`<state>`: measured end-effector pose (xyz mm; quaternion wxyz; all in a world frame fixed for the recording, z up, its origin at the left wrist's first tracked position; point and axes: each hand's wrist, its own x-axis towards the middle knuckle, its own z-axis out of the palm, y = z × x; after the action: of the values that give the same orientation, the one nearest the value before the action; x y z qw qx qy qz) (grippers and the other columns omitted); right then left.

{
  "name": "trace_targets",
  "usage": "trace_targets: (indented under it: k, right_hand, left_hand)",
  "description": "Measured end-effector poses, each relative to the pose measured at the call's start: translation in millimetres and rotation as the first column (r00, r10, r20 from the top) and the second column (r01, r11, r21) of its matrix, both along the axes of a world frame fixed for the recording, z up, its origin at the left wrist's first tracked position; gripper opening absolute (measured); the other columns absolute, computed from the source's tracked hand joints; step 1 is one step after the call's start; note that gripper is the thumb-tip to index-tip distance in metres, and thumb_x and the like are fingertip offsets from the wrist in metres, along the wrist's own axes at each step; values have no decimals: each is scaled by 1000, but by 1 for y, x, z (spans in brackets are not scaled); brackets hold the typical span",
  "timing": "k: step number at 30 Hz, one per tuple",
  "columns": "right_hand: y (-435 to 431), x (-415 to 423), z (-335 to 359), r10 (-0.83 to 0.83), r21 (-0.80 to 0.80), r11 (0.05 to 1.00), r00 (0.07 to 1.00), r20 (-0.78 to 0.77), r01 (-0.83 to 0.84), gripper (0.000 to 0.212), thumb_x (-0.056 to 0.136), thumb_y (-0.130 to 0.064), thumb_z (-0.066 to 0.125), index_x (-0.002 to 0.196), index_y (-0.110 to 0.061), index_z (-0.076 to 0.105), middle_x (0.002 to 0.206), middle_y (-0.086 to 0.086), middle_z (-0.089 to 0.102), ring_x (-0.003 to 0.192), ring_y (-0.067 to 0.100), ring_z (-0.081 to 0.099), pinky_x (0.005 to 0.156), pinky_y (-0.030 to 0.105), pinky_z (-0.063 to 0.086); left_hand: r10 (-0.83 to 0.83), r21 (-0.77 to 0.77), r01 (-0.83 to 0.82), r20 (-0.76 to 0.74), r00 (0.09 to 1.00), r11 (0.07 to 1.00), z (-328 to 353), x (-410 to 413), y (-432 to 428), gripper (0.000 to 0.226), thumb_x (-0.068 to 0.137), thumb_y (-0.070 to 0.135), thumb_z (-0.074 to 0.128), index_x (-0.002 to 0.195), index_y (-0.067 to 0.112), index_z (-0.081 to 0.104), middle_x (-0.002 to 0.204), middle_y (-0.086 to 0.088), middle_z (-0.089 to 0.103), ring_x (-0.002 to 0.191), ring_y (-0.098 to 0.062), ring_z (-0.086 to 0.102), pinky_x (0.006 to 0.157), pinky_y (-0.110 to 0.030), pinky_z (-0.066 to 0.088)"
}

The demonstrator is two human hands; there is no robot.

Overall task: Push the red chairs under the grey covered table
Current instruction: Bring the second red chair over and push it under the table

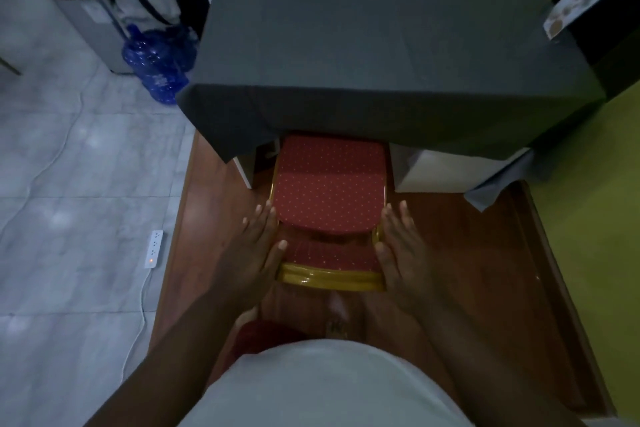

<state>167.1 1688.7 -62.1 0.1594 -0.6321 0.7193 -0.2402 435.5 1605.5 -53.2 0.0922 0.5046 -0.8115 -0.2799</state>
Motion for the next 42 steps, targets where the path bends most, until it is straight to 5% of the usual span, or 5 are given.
trace_targets:
  k: [12,25,42]
  right_hand:
    - [1,-22,8,49,47,998,999,-4,-49,66,98,-57,13,153,-22,24,160,-6,19,149,7,1,117,38,22]
    - [19,-9,10,-10,27,1000,994,-109,13,72,98,-60,11,151,-14,27,159,3,24,150,17,2,120,43,11]
    - [26,3,0,-14,-36,999,985,-173,8,71,99,-53,19,149,-4,30,157,12,28,149,29,11,118,53,17]
  left_hand:
    - [64,-28,-63,2,998,998,-9,-16,18,74,91,63,-3,152,23,3,161,6,0,148,-9,-7,122,-39,4]
    - [47,-131,-49,-22,999,990,-9,-5,34,68,96,57,4,152,19,3,161,3,-4,148,-9,-11,121,-41,2]
    - [75,-191,-89,-77,994,978,-21,0,41,62,99,48,16,152,16,11,162,-2,10,150,-18,2,118,-52,17]
